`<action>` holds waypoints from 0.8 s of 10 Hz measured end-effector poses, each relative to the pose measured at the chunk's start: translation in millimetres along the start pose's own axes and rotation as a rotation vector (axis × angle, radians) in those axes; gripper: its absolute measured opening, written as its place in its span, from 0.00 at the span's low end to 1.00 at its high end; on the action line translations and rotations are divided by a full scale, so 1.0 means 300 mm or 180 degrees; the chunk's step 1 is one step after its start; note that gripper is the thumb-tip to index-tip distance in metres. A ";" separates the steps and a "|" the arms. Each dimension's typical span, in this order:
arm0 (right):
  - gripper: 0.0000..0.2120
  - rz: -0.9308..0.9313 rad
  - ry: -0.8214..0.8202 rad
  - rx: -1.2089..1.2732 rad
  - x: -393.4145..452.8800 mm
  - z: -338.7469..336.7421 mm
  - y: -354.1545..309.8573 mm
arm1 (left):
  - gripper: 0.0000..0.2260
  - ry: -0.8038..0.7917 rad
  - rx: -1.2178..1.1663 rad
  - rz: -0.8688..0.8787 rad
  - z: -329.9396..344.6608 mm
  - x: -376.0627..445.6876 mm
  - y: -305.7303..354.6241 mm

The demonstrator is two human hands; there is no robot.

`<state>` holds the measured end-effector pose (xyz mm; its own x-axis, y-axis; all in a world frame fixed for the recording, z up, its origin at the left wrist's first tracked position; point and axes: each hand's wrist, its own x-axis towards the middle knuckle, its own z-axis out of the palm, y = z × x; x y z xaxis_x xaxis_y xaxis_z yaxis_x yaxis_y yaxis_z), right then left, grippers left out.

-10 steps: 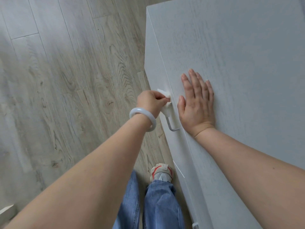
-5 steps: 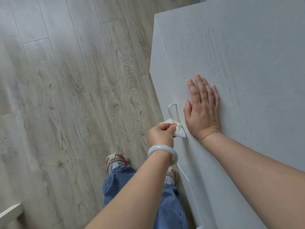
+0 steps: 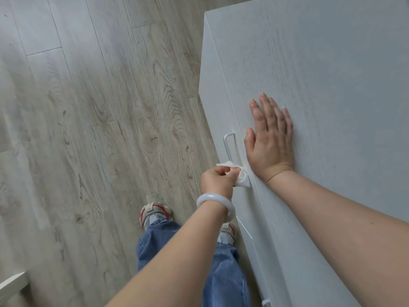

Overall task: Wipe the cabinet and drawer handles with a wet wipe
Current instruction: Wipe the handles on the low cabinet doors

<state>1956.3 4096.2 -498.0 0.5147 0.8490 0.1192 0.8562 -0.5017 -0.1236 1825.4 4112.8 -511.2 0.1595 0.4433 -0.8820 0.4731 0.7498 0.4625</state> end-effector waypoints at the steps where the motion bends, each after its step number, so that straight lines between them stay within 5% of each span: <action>1: 0.27 -0.0002 -0.0021 0.0023 0.001 -0.001 -0.001 | 0.05 0.0049 0.0134 0.0279 -0.011 0.035 0.081; 6: 0.27 0.0003 0.0014 0.0018 0.002 0.000 0.000 | 0.05 -0.0470 -0.0394 -0.0117 0.010 0.001 -0.018; 8: 0.27 -0.0005 -0.0017 0.0005 0.002 0.001 -0.001 | 0.14 -0.0534 -0.0596 -0.0503 0.017 0.018 0.011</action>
<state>1956.4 4097.0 -498.1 0.5131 0.8507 0.1142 0.8569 -0.5001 -0.1248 1832.2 4115.1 -515.0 0.2451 0.2382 -0.9398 0.3378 0.8876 0.3130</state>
